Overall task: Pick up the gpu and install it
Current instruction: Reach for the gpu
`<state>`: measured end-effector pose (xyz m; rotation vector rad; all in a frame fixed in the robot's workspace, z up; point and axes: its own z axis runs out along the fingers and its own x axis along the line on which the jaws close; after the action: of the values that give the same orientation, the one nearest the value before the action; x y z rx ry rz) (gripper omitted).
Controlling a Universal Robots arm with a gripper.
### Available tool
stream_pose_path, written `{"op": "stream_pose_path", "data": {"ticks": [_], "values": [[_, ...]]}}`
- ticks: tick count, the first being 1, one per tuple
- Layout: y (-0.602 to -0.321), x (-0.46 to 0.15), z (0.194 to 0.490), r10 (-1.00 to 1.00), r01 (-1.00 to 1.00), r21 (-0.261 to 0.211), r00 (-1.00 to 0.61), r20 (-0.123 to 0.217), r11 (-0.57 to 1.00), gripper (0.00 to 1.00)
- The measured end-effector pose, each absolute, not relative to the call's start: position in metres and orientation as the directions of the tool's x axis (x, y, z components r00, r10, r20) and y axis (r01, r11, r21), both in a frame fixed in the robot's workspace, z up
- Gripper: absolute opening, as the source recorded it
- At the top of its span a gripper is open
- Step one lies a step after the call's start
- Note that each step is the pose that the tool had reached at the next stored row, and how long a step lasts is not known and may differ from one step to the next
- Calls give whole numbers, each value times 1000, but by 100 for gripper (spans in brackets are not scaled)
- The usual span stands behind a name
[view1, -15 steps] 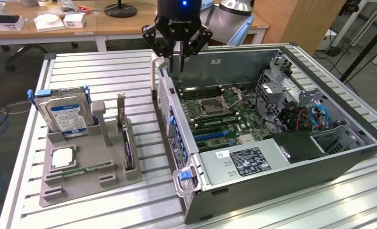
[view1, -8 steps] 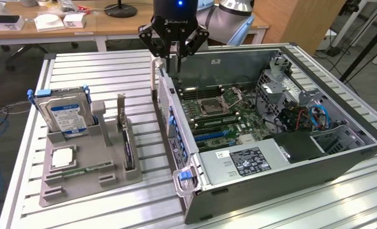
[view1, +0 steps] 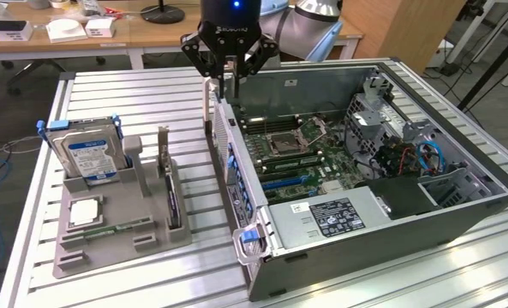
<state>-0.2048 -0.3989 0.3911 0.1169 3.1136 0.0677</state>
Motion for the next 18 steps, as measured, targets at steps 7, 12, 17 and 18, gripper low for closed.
{"op": "stream_pose_path", "data": {"ticks": [7, 12, 17, 18], "values": [[-399, -211, 391, 76, 75, 44, -997, -23, 996, 30], [-399, -215, 391, 76, 75, 44, -997, -23, 996, 30], [-399, -220, 391, 76, 75, 44, -997, -23, 996, 30], [-399, -221, 391, 76, 75, 44, -997, -23, 996, 30]]}}
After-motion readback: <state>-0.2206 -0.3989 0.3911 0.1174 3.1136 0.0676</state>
